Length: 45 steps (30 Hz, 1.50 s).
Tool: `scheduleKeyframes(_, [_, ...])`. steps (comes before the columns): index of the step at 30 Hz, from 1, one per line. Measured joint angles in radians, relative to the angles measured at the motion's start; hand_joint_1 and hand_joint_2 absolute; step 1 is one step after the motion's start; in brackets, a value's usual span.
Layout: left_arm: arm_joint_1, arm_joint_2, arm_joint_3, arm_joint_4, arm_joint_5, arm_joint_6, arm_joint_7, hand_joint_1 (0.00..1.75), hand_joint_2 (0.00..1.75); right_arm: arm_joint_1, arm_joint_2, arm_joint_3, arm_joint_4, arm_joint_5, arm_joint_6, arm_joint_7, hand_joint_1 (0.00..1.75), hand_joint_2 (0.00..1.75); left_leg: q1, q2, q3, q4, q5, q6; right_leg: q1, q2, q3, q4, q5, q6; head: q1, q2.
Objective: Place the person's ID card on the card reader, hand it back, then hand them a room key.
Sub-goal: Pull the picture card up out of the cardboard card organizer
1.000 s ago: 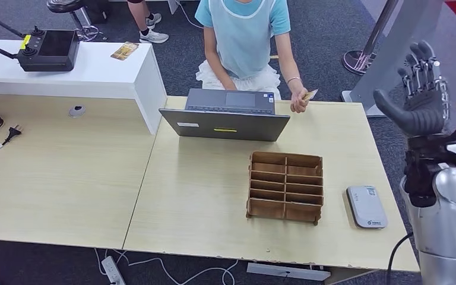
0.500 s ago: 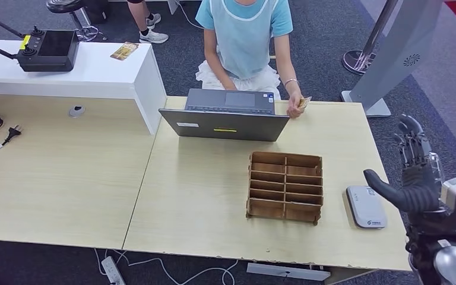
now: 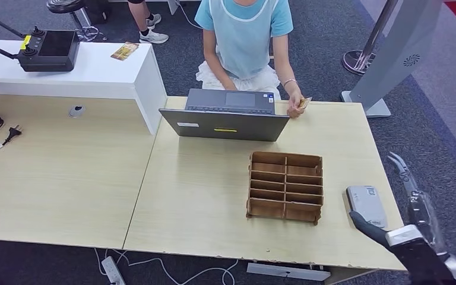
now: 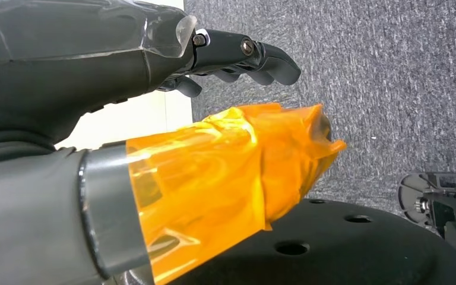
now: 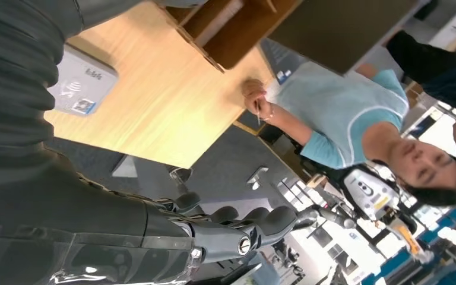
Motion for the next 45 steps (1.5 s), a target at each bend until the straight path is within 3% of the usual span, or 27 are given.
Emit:
scheduleKeyframes(5, [0.000,0.000,0.001,0.000,-0.013,-0.010,0.008,0.00,0.00,0.039,-0.045,0.029,-0.013,0.172,-0.036,0.073,0.00,1.75,0.000,0.000,0.000,0.000,0.000,0.000,0.000,0.000,0.000,0.000,0.000,0.000,0.000,0.000])
scheduleKeyframes(10, [0.000,-0.001,0.001,0.000,-0.017,-0.014,0.019,0.00,0.00,0.047,-0.053,0.081,-0.014,0.509,-0.154,0.222,0.00,1.75,0.000,0.000,0.001,0.000,0.000,0.000,0.000,0.001,0.000,0.000,0.000,0.000,0.000,0.000])
scheduleKeyframes(14, [-0.001,-0.004,0.001,0.000,-0.019,-0.018,0.022,0.00,0.00,0.043,-0.053,0.128,-0.013,0.644,-0.189,0.293,0.00,1.75,0.000,0.000,0.000,0.000,0.000,0.000,0.000,0.001,0.000,0.000,0.000,0.000,0.000,0.000])
scheduleKeyframes(28, [-0.003,-0.005,0.001,0.000,-0.034,-0.028,0.037,0.00,0.00,-0.037,-0.052,0.289,0.075,0.812,-0.158,0.417,0.00,1.75,0.000,0.000,0.001,0.000,0.000,0.000,0.000,0.001,0.000,0.000,0.000,0.000,0.000,0.000])
scheduleKeyframes(39, [-0.004,-0.005,0.001,0.000,-0.040,-0.031,0.037,0.00,0.00,-0.081,-0.040,0.359,0.150,0.777,-0.102,0.436,0.00,1.75,0.000,0.000,0.001,0.000,0.000,0.000,0.000,0.001,0.000,0.000,0.000,0.000,0.000,0.000])
scheduleKeyframes(45, [-0.005,-0.005,0.001,0.000,-0.040,-0.031,0.037,0.00,0.00,-0.105,-0.031,0.375,0.169,0.781,-0.095,0.434,0.14,1.75,0.000,0.000,0.001,0.000,0.000,0.000,0.000,0.001,0.000,0.000,0.000,0.000,0.000,0.000])
